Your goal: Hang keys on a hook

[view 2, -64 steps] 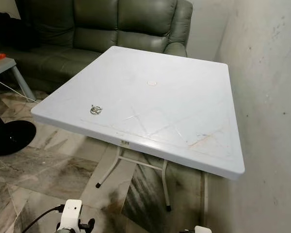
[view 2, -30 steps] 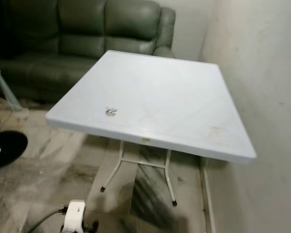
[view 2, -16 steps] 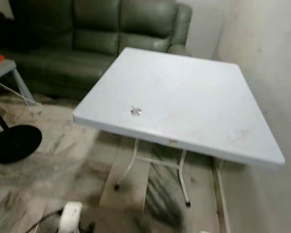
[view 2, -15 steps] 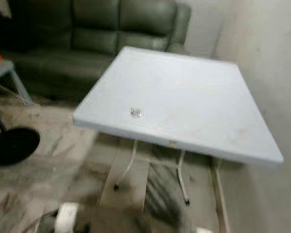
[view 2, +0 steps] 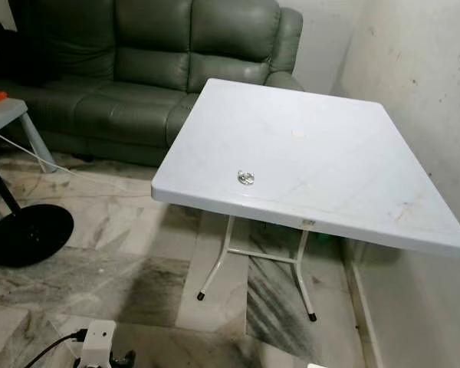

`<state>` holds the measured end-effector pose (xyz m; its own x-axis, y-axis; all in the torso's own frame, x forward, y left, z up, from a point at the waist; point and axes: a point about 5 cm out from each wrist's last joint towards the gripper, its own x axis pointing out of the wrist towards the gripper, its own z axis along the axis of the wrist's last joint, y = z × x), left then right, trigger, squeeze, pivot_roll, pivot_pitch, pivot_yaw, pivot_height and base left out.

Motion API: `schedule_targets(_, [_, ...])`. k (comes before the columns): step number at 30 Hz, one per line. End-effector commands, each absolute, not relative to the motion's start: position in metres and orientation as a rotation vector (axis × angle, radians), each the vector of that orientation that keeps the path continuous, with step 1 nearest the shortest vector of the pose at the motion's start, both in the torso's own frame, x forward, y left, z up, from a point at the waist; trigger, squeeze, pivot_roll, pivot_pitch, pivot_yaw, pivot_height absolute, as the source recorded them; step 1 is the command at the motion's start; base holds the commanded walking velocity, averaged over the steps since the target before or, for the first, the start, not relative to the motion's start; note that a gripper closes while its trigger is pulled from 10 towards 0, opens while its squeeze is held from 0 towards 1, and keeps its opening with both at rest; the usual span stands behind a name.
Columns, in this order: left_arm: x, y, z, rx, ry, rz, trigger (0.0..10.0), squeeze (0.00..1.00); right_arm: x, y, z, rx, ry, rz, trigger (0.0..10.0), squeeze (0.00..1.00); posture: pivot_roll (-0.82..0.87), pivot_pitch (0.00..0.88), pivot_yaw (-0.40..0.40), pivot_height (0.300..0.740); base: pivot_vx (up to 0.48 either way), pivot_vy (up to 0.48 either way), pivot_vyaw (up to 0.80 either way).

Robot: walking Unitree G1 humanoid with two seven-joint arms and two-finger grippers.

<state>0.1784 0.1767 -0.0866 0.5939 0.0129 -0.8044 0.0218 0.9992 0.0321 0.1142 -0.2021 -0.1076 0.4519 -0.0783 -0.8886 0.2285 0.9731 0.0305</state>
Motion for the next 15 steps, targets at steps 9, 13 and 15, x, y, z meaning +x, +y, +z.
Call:
schedule_targets(9, [0.187, 0.168, -0.083, 0.014, 0.897, -0.031, 10.0, 0.00, 0.121, -0.211, -0.103, 0.133, 1.043, -0.199, 10.0, 0.00, 0.02, 0.000, -0.082, 0.740, 0.000, 0.000, 0.00])
schedule_targets(13, [0.198, 0.166, -0.077, 0.009, 0.847, -0.041, 10.0, 0.00, 0.133, -0.214, -0.099, 0.122, 0.993, -0.186, 10.0, 0.00, 0.02, 0.000, -0.079, 0.740, 0.000, 0.000, 0.00])
schedule_targets(15, [0.202, 0.165, -0.075, 0.015, 0.831, -0.051, 10.0, 0.00, 0.138, -0.214, -0.096, 0.118, 0.967, -0.180, 10.0, 0.00, 0.01, 0.000, -0.077, 0.740, 0.000, 0.000, 0.00])
